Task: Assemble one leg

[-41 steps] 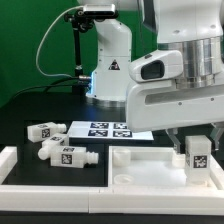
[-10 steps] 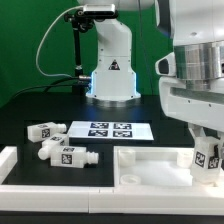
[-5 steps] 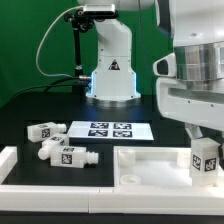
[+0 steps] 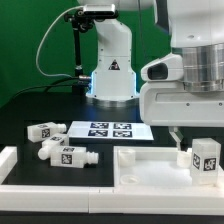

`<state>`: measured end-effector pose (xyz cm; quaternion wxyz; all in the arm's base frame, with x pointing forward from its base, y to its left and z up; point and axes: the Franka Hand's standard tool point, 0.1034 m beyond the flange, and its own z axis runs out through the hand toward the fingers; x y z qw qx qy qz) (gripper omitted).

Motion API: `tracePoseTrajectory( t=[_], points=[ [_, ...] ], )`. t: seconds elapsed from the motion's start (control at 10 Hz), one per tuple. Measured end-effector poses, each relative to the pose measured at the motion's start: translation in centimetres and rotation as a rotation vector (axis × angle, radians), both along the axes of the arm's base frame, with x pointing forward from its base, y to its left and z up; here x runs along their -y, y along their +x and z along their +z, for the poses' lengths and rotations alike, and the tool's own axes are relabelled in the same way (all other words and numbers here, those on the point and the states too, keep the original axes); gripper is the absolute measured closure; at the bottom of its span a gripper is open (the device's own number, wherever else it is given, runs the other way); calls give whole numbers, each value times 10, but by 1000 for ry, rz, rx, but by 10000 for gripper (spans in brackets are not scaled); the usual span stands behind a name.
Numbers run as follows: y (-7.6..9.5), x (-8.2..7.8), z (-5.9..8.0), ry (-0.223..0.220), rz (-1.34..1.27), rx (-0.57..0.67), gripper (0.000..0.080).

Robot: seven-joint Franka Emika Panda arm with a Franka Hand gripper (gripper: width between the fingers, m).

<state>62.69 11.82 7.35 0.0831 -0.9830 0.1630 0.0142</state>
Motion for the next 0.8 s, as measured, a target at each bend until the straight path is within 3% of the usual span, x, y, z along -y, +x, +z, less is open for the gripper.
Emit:
tracePoseTrajectory(
  t=[0.2,0.5,0.6,0.7,0.8],
  points=[
    [17,6,5,-64,391,143,151],
    [19,4,6,-61,352,148,173],
    [19,3,6,-58,310,143,392],
    [19,4,6,-54,216,129,392],
    [19,5,6,-51,133,117,498]
  ],
)
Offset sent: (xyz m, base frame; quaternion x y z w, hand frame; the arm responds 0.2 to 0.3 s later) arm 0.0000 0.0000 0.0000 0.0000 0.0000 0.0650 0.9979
